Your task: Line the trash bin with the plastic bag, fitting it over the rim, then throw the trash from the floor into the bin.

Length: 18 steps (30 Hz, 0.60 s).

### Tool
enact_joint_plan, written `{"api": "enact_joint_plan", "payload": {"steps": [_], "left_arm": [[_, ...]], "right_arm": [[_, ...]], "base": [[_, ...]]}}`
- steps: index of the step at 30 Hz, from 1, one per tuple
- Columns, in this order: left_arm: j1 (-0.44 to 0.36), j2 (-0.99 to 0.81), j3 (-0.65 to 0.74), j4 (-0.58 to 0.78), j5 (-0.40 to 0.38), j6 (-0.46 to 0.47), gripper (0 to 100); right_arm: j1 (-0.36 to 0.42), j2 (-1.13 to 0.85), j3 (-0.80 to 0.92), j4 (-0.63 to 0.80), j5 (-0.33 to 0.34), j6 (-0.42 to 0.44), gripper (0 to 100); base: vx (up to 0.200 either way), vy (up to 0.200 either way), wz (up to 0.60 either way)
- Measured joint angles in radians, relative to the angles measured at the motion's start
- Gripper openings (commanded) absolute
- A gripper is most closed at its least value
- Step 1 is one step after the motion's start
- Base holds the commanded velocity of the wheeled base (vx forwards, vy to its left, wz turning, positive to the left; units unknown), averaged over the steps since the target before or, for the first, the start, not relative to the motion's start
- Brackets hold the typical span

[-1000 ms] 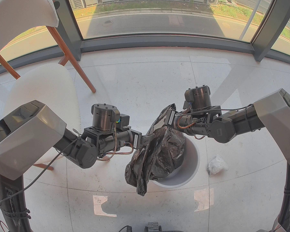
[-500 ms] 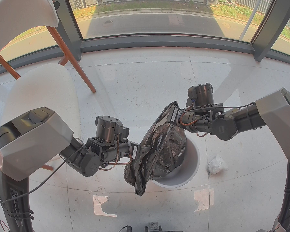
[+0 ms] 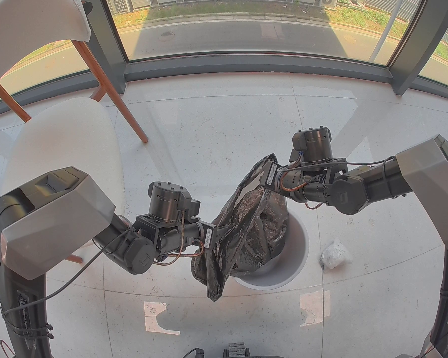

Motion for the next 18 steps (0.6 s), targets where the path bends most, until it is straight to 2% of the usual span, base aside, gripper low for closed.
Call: {"api": "enact_joint_plan", "payload": {"steps": [11,18], "left_arm": [[0.000,0.000,-0.003,0.001,-0.005,0.000,0],[0.008,0.000,-0.111,0.008,-0.006,-0.004,0]], "right_arm": [[0.001,-0.016,0.028,0.001,-0.001,-0.003,0],[-0.015,-0.078,0.170,0.002,0.034,-0.032,0]], "base": [[0.000,0.000,0.00],[0.000,0.000,0.00]]}}
